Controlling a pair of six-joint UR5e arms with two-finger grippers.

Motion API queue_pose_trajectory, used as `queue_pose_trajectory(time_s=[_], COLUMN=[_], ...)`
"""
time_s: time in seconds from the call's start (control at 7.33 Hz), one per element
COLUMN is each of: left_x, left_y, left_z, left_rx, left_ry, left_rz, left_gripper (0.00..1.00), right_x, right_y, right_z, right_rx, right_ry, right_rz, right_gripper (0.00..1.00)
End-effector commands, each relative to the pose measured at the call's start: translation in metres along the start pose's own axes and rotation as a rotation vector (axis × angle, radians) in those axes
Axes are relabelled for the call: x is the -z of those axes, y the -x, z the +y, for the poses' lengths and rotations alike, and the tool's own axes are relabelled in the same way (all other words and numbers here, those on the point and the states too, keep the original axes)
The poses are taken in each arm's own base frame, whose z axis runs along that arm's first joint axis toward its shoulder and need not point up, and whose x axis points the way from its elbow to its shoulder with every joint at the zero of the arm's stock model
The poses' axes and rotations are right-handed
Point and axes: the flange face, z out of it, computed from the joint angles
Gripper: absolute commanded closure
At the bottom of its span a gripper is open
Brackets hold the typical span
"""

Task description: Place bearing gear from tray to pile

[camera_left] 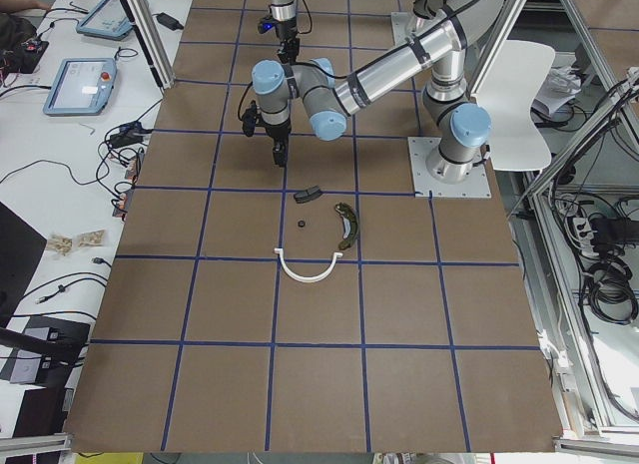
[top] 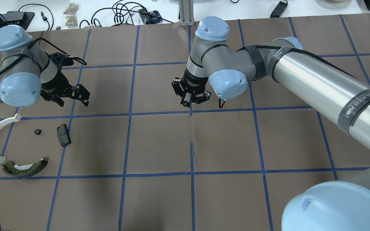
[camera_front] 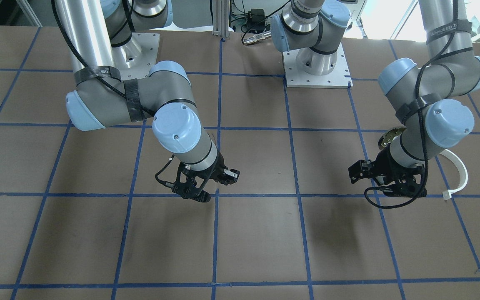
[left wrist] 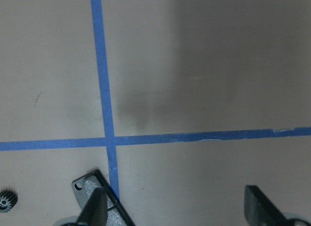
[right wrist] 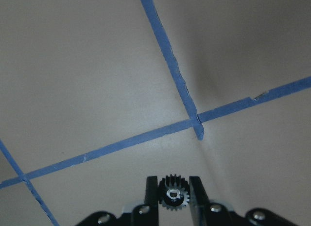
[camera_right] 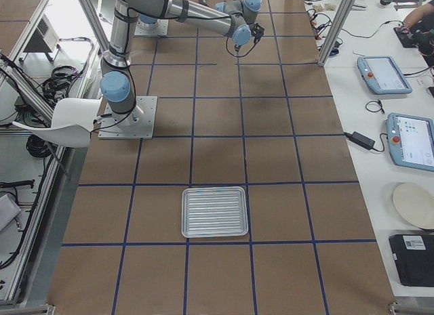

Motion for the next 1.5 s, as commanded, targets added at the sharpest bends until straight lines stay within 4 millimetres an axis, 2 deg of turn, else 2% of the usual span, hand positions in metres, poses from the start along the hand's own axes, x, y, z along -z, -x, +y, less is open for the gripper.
queue_pose_trajectory(time_s=[0.0, 0.27, 0.41, 0.55, 0.68, 0.82, 0.95, 1.09, 1.23, 1.36], left_x=[-0.001, -0.004, -0.004, -0.005, -0.005, -0.005, -0.007, -0.02, -0.026, -0.03], left_y=[-0.017, -0.019, -0.031, -0.062, -0.104, -0.141, -0.177, -0.216, -0.246, -0.267], left_z=[-0.002, -0.002, -0.003, -0.003, -0.003, -0.006, -0.01, -0.01, -0.016, -0.025], left_rx=[0.0, 0.037, 0.105, 0.121, 0.149, 0.201, 0.257, 0.447, 0.544, 0.63], left_ry=[-0.003, 0.001, -0.001, 0.001, -0.004, -0.037, -0.054, -0.024, -0.042, -0.055], left_rz=[-0.008, -0.002, 0.006, 0.003, -0.005, -0.003, 0.005, 0.045, 0.058, 0.068], left_gripper=[0.0, 0.0, 0.0, 0.0, 0.0, 0.0, 0.0, 0.0, 0.0, 0.0], right_x=[0.008, 0.032, 0.059, 0.091, 0.124, 0.153, 0.173, 0.19, 0.215, 0.25], right_y=[0.0, 0.0, -0.012, -0.037, -0.062, -0.087, -0.099, -0.105, -0.104, -0.101], right_z=[-0.002, -0.003, -0.009, -0.022, -0.03, -0.032, -0.032, -0.029, -0.022, -0.009], right_rx=[0.001, -0.002, -0.02, -0.056, -0.029, -0.006, 0.034, 0.031, 0.08, 0.122], right_ry=[-0.035, -0.064, -0.09, -0.116, -0.132, -0.191, -0.229, -0.236, -0.235, -0.211], right_rz=[0.019, -0.003, -0.02, -0.01, -0.006, 0.065, 0.107, 0.115, 0.144, 0.171], right_gripper=[0.06, 0.0, 0.0, 0.0, 0.0, 0.0, 0.0, 0.0, 0.0, 0.0])
